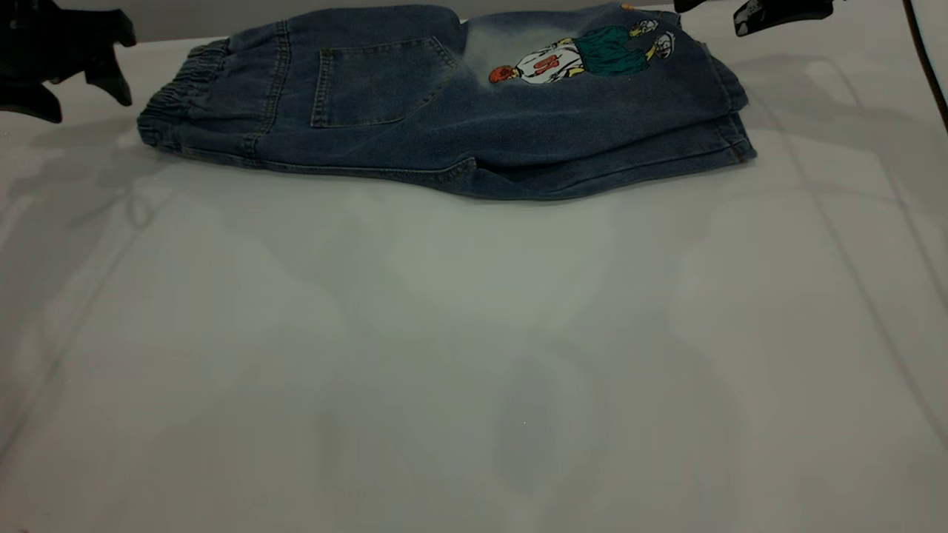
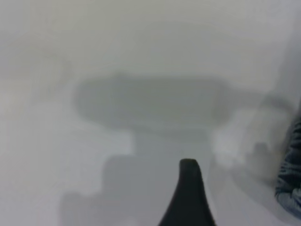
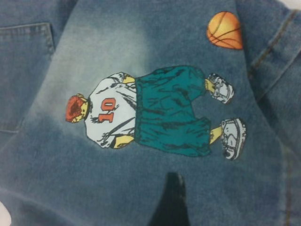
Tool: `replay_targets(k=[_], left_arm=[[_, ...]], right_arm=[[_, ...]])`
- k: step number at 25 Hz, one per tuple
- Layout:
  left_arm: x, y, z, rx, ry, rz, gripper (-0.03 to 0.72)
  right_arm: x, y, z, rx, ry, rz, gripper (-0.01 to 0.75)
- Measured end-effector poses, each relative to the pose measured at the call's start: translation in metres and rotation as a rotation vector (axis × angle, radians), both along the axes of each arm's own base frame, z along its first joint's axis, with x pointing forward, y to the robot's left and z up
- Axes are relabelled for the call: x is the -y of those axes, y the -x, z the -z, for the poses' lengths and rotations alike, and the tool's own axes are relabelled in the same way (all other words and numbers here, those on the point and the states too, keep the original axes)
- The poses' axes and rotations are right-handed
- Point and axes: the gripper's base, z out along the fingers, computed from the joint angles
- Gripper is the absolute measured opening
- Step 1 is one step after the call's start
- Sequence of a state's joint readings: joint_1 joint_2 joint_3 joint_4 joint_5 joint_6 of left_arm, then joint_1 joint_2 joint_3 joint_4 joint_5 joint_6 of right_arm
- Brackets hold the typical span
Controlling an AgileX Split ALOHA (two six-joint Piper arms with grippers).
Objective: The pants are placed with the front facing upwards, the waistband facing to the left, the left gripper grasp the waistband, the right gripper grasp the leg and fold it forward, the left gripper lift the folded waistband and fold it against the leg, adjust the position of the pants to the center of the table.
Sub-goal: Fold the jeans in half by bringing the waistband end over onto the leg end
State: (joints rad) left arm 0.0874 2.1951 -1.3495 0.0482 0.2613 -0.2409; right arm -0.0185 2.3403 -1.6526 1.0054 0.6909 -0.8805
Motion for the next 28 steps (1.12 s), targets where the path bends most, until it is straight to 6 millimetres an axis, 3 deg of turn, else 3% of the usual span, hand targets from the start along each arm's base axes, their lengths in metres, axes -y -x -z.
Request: replay_targets(k=[7,14,19,23,28], left_arm=[[0.005,0.003,-0.002,-0.049,0.047,0.024,0.508],[0.012,-0.014,-0.047,-0.050,0.153,0.152,0.456],[-0.005,-0.023,-0.075,-0.022,0.256,0.231,0.443],[-0.030,-0.019,-0.051,-0.089,0.340,0.180,0.443],[-0.036,-0.022,-0.014,-0.119,0.371,0.169,0.443]], right_arm=[[-0.001,0.001,0.000,-0.013,-0.003,-0.008,0.564],[-0.001,0.002,0.000,-0.018,-0.006,-0.010,0.565],[-0.001,0.002,0.000,-0.021,-0.010,-0.011,0.565],[-0.001,0.002,0.001,-0.024,-0.011,-0.013,0.565],[-0.002,0.003,0.001,-0.027,-0.014,-0.017,0.565]])
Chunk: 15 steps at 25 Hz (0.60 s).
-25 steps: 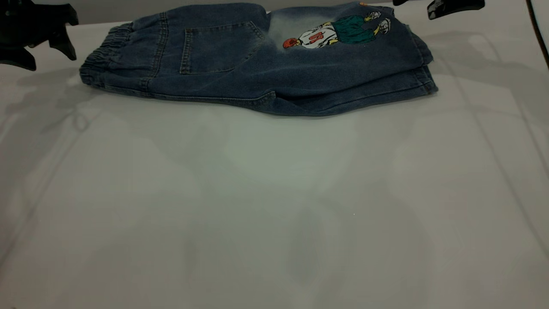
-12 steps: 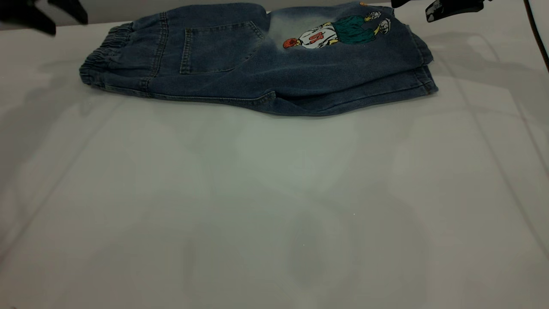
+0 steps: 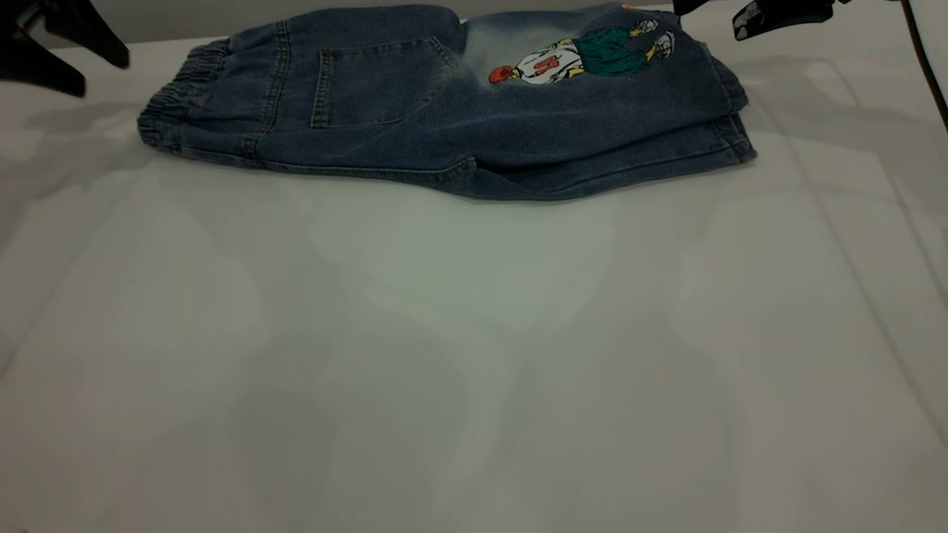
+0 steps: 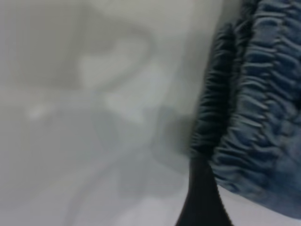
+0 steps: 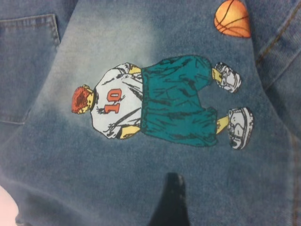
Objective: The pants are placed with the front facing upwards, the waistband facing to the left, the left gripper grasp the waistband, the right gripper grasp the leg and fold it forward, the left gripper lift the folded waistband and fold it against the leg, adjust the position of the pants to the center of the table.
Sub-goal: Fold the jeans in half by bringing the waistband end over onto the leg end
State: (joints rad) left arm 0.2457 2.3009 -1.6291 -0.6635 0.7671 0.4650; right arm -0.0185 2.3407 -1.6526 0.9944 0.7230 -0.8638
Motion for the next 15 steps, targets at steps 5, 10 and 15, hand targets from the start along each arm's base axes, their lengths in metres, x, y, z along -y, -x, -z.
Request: replay_targets(k=[5,10,15], left_arm=[[0.000,-0.006,0.017,0.042,0.008,-0.015,0.442],[0.008,-0.010,0.032,0.072,0.053,0.009,0.442],[0.028,-0.015,0.041,0.117,0.088,0.063,0.442]], right_arm=[[0.000,0.000,0.000,0.001,0.001,0.001,0.565],[0.001,0.000,0.000,0.004,0.003,0.004,0.565],[0.000,0.000,0.000,0.001,0.000,0.001,0.565]])
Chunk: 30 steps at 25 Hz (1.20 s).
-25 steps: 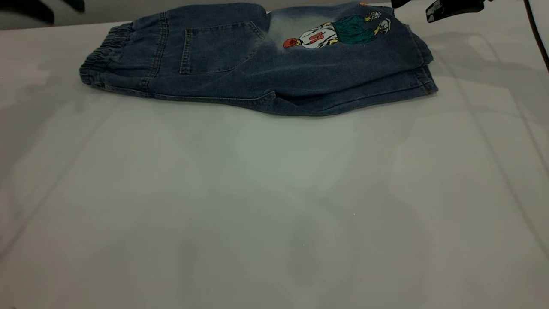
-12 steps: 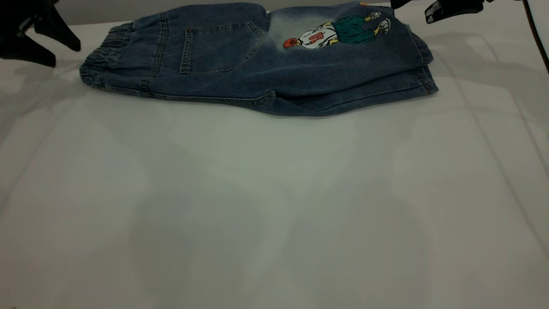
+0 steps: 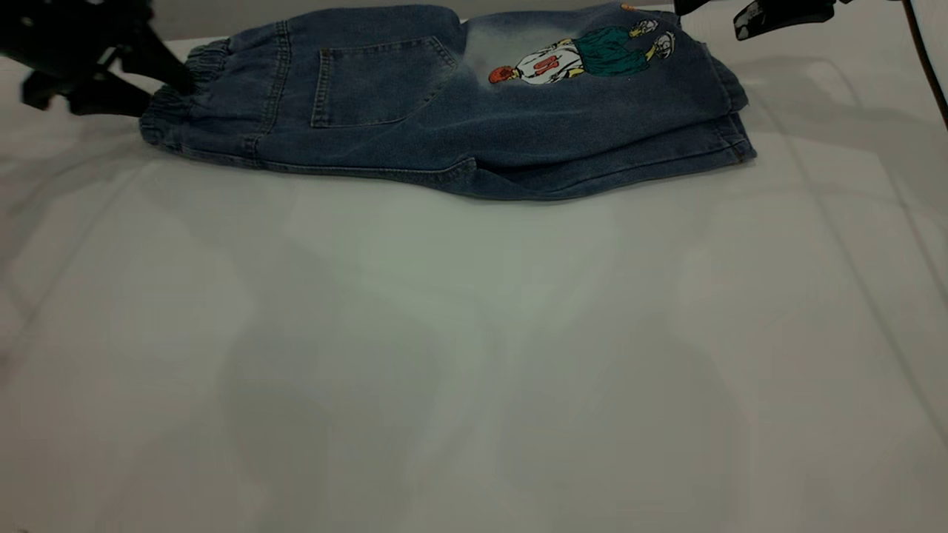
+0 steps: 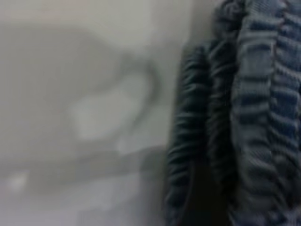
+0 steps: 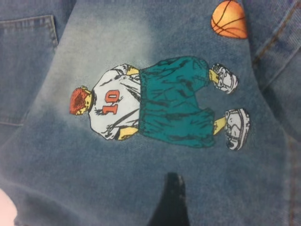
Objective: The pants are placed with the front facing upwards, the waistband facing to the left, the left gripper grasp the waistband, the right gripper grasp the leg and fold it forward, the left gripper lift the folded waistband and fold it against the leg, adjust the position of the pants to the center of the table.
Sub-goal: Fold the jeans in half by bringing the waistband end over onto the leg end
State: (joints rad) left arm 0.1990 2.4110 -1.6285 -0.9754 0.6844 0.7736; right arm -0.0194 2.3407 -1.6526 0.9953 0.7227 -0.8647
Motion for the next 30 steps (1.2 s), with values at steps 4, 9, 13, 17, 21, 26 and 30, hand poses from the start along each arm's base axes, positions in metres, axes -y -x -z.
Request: replay_targets(k=[4,9,13,17,21,26,30], left_arm=[[0.002,-0.001,0.004,0.009,-0.002,0.001,0.442],[0.002,-0.001,0.004,0.008,-0.002,0.001,0.433],[0.002,-0.001,0.004,0.009,0.000,-0.003,0.348],[0.002,-0.001,0.004,0.010,0.000,-0.004,0.186],[0.002,-0.001,0.004,0.010,0.003,-0.007,0.052],[0.002,-0.002,0.003,0.003,0.028,-0.033,0.045],[0.003,-0.002,0.003,0.004,0.035,-0.040,0.043]], right_arm=[[0.000,0.001,0.000,-0.005,-0.003,-0.006,0.563],[-0.001,0.001,0.000,-0.005,-0.004,-0.007,0.549],[-0.001,0.001,0.000,-0.011,-0.012,-0.012,0.547],[-0.004,0.002,-0.002,-0.025,-0.056,-0.015,0.547],[-0.009,0.002,-0.007,-0.022,-0.076,-0.028,0.547],[-0.036,-0.003,-0.026,0.018,-0.075,-0.114,0.547],[-0.065,-0.009,-0.038,0.032,-0.048,-0.134,0.547]])
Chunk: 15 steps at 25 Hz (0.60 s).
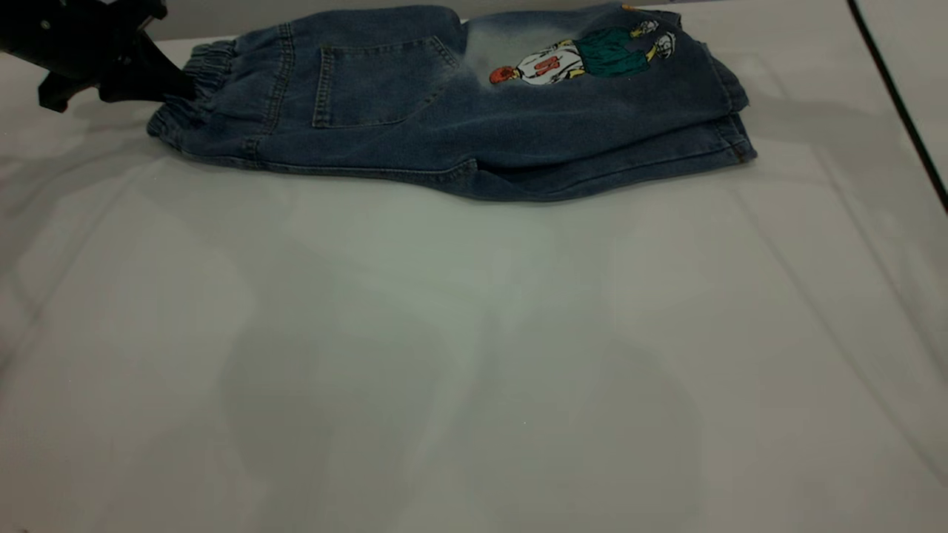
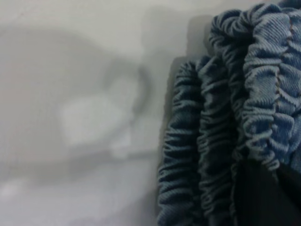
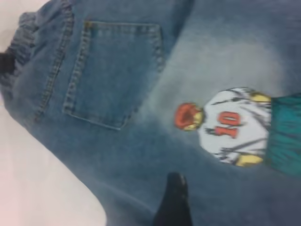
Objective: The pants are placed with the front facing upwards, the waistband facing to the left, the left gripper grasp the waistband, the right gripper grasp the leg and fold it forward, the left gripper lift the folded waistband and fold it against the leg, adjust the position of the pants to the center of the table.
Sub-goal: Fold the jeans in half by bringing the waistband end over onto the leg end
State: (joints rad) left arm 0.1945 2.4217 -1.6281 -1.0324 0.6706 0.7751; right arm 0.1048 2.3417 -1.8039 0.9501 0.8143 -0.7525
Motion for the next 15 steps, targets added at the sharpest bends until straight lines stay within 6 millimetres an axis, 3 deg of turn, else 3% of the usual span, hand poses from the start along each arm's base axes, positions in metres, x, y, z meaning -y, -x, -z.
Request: replay_targets(k=[6,15], left_arm=[[0.000,0.000,0.000,0.000,0.000,0.000,0.043],[0.002,0.001,0.000,-0.010,0.016,0.017,0.042]], right_arm=[[-0.044,0.002,-0.004,0.003,0.106,-0.046,0.547],[-0.096,-0.003,0.015,0.002,0.318,-0.168,0.547]])
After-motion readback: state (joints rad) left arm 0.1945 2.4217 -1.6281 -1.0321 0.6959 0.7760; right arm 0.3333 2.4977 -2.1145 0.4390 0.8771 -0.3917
